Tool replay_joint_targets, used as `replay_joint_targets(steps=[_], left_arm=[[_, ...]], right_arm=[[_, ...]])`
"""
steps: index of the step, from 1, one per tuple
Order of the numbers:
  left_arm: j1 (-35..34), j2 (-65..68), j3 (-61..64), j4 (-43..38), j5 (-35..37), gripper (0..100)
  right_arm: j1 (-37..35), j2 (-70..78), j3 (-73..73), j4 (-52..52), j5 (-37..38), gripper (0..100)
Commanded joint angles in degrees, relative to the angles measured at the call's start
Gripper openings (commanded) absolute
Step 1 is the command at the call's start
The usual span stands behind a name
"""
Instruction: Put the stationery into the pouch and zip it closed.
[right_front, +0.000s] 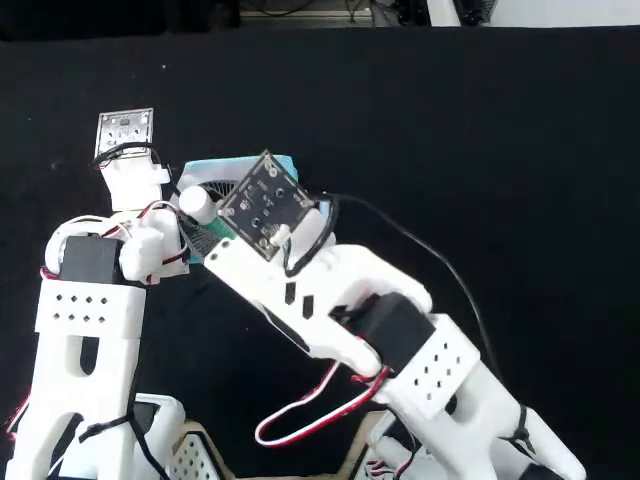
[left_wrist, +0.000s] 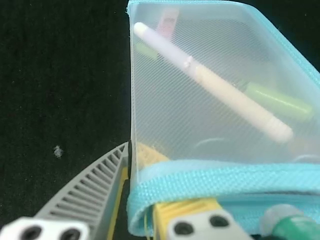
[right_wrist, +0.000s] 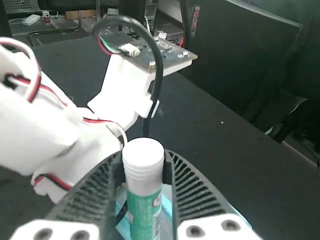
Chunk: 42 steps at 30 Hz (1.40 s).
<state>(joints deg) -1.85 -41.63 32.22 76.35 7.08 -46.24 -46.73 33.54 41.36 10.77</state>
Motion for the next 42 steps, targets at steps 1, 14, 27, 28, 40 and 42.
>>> replay_joint_targets(steps=[1, 14, 27, 28, 40, 42], left_arm=[[-0.6, 0.4, 0.1, 0.0, 0.1, 3], [-0.6, 0.4, 0.2, -0.1, 0.1, 3], [-0.6, 0.4, 0.1, -0.1, 0.1, 3], [-0.6, 0.4, 0.1, -0.1, 0.1, 3], [-0.6, 0.4, 0.1, -0.1, 0.1, 3], [-0.6, 0.4, 0.1, -0.1, 0.1, 3]], right_arm=[[3.1, -2.9, 0.4, -1.6, 0.0, 1.1], [5.1, -6.3, 12.2, -7.0, 0.4, 1.1], [10.6, -32.0, 30.8, -14.0, 0.3, 1.1], [10.6, -33.9, 32.7, -14.0, 0.4, 1.1], [10.7, -38.5, 38.9, -9.1, 1.8, 1.1], [10.7, -38.6, 38.5, -6.9, 6.0, 1.1]])
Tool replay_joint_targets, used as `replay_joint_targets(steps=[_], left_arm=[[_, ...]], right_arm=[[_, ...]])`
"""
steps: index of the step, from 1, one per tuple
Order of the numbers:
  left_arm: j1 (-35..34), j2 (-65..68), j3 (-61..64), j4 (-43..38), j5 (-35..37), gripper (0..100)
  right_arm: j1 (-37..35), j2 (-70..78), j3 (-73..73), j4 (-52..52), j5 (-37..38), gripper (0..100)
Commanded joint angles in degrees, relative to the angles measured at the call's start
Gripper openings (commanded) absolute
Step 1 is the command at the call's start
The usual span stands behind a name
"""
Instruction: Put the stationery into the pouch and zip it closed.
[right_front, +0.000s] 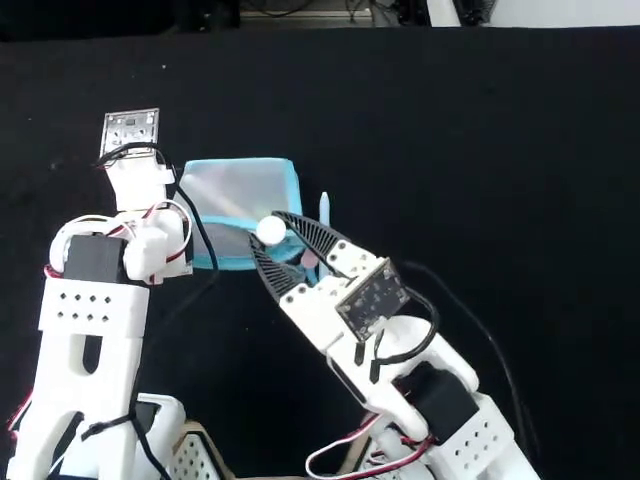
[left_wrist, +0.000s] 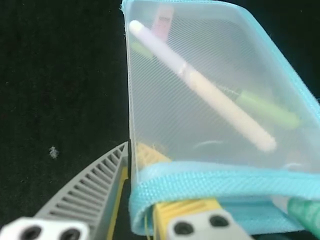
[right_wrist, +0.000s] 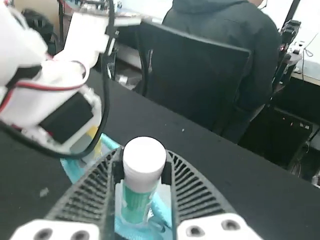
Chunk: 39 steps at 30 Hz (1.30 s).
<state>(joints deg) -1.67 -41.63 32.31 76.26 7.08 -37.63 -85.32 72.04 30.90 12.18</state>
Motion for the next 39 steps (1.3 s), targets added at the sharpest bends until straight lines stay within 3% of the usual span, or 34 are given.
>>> replay_joint_targets(steps=[1, 6, 19, 23, 33, 39], left_arm=[[-0.7, 0.4, 0.0, 0.0, 0.1, 3], [-0.7, 0.4, 0.0, 0.0, 0.1, 3], [-0.7, 0.4, 0.0, 0.0, 0.1, 3], [-0.7, 0.4, 0.0, 0.0, 0.1, 3], [-0.7, 0.4, 0.0, 0.0, 0.1, 3], [-0.7, 0.4, 0.0, 0.0, 0.1, 3]], right_arm=[[2.1, 0.0, 0.0, 4.7, 6.9, 1.1], [2.1, 0.0, -0.6, 10.1, 12.3, 1.1], [1.8, 0.6, -1.7, 6.2, 12.1, 1.1], [1.8, 1.7, -6.2, 6.2, 7.9, 1.1], [1.8, 27.8, -22.1, 12.7, 7.0, 1.1], [-0.1, 32.5, -24.3, 14.2, 4.8, 1.2]])
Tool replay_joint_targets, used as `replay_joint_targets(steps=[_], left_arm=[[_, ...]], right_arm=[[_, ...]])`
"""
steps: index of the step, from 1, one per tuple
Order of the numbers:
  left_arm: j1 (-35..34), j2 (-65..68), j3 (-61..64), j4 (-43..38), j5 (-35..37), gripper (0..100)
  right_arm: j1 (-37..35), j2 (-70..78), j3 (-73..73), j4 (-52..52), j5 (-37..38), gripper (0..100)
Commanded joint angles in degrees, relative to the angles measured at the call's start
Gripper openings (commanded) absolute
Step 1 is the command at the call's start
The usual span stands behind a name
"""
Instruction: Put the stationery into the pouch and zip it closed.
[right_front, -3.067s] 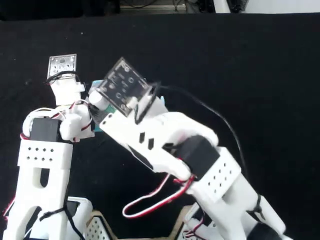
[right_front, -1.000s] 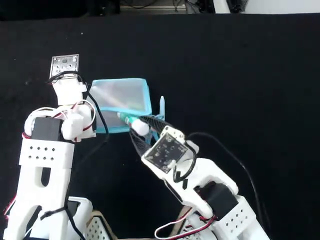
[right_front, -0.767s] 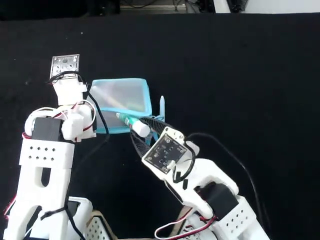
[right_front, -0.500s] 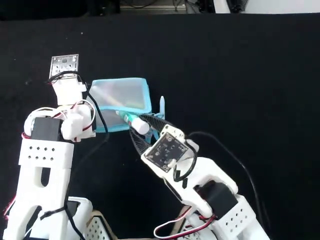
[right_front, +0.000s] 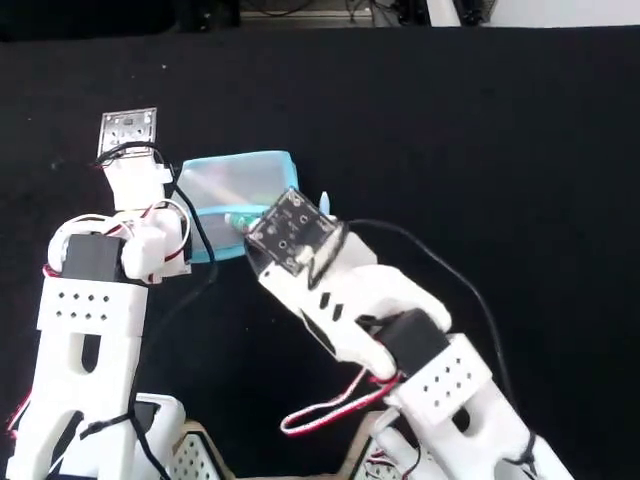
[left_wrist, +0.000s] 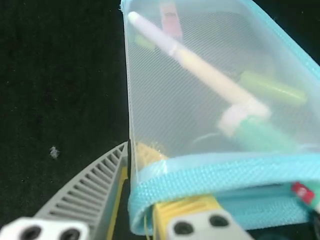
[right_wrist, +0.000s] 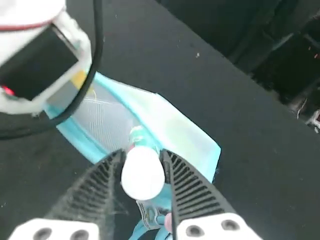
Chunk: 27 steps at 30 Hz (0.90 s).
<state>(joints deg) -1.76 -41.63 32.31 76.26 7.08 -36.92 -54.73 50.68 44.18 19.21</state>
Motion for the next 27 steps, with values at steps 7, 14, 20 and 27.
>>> replay_joint_targets(steps=[7, 14, 20, 27], left_arm=[[-0.7, 0.4, 0.0, 0.0, 0.1, 3], [-0.7, 0.4, 0.0, 0.0, 0.1, 3], [-0.7, 0.4, 0.0, 0.0, 0.1, 3], [-0.7, 0.4, 0.0, 0.0, 0.1, 3]], right_arm=[[-4.7, 1.6, -2.0, 2.5, -4.7, 14.0], [-4.6, 0.8, -2.2, 3.7, -4.4, 18.3], [-4.5, -8.5, -2.0, 6.5, -4.4, 18.3], [6.2, -24.4, -2.2, 9.6, -4.7, 18.3]])
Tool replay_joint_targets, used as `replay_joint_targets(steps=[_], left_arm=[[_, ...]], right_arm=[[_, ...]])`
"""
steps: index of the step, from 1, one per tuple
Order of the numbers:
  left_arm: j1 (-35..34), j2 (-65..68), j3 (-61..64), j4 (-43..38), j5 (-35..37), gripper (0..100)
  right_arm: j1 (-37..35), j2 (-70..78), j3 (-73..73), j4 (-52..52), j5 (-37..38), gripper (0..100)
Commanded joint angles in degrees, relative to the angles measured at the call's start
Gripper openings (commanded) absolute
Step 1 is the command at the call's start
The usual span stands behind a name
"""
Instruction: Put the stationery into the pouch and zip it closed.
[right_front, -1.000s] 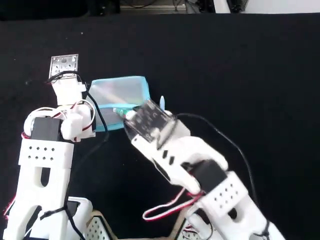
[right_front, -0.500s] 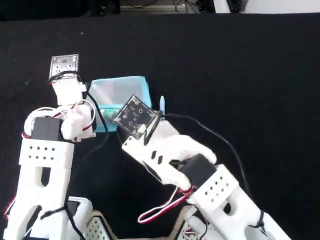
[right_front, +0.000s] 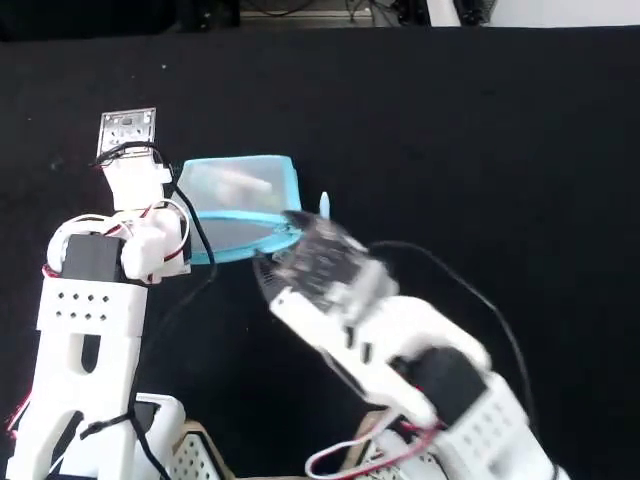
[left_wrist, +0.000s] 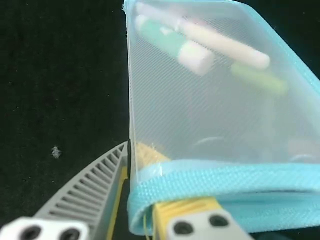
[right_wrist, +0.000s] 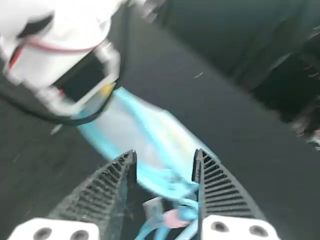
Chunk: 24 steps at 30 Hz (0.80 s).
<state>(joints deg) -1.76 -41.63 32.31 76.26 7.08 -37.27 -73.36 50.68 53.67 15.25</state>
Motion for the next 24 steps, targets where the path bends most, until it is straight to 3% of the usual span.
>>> replay_joint_targets(steps=[1, 6, 11, 24], left_arm=[[-0.7, 0.4, 0.0, 0.0, 0.1, 3], [-0.7, 0.4, 0.0, 0.0, 0.1, 3], [-0.7, 0.4, 0.0, 0.0, 0.1, 3], [-0.7, 0.4, 0.0, 0.0, 0.1, 3]], right_arm=[[9.2, -6.9, -2.2, 0.0, -0.9, 18.3], [19.7, -4.4, -3.8, -0.1, -4.7, 18.3], [25.0, 7.3, -4.7, -2.7, -11.8, 18.3], [25.9, 48.7, -7.1, -16.3, -22.0, 18.3]])
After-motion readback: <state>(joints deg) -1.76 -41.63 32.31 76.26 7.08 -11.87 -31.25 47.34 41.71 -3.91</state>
